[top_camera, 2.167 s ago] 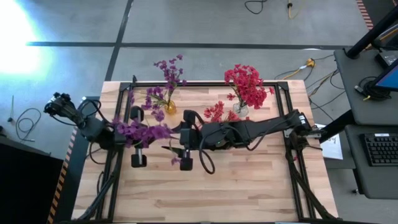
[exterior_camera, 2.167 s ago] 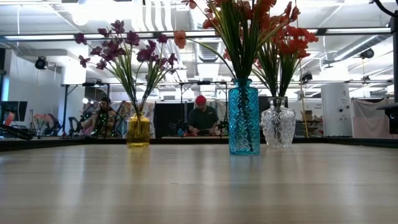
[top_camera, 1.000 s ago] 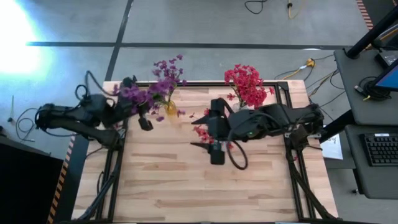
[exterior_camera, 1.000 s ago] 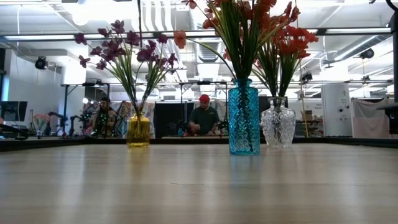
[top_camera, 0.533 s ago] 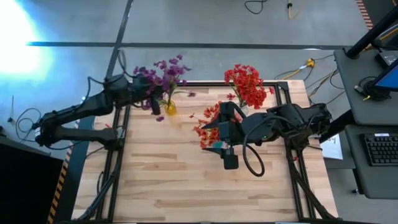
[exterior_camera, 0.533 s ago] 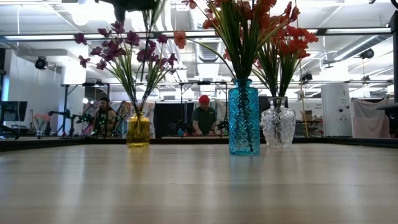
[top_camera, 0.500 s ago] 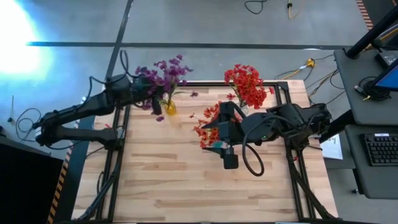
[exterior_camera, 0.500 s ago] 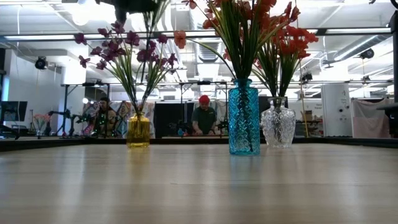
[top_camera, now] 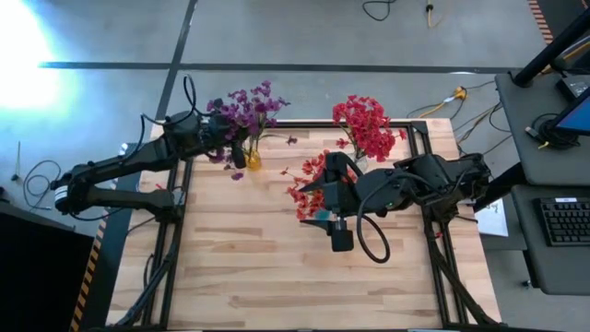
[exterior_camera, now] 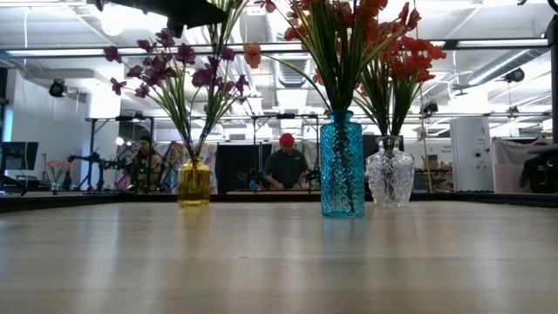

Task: Sort flowers into vase by color
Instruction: Put the violet flowers into the yellow vase

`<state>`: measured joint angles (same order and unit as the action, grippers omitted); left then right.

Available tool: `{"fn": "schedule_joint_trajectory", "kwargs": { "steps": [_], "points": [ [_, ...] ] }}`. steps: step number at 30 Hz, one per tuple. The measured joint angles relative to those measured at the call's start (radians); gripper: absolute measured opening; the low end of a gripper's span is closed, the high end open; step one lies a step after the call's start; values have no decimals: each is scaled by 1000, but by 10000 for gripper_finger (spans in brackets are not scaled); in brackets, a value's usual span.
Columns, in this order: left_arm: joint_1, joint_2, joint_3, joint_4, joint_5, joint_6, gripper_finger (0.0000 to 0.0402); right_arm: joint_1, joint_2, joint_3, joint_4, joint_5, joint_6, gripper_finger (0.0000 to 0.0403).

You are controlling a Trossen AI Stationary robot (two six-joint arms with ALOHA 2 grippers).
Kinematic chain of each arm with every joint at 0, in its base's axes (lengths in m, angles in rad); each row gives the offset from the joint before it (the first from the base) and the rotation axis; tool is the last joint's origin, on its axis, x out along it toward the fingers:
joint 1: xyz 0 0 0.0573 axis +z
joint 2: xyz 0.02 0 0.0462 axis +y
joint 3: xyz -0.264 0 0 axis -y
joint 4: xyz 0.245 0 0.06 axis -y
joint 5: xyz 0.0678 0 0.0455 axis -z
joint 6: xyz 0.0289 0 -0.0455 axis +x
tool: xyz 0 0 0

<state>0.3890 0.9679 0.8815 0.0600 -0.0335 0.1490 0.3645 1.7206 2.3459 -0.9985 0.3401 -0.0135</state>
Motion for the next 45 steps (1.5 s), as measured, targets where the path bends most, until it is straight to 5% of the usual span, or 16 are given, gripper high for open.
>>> {"fn": "schedule_joint_trajectory", "kwargs": {
  "steps": [25, 45],
  "points": [
    [120, -10, -221, 234, 0, -28, 0, 0, 0, -26, 1, 0, -6, 292],
    [122, -11, -225, 192, -53, -52, 0, -2, 1, -48, 1, 5, 11, 292]
  ]
}}
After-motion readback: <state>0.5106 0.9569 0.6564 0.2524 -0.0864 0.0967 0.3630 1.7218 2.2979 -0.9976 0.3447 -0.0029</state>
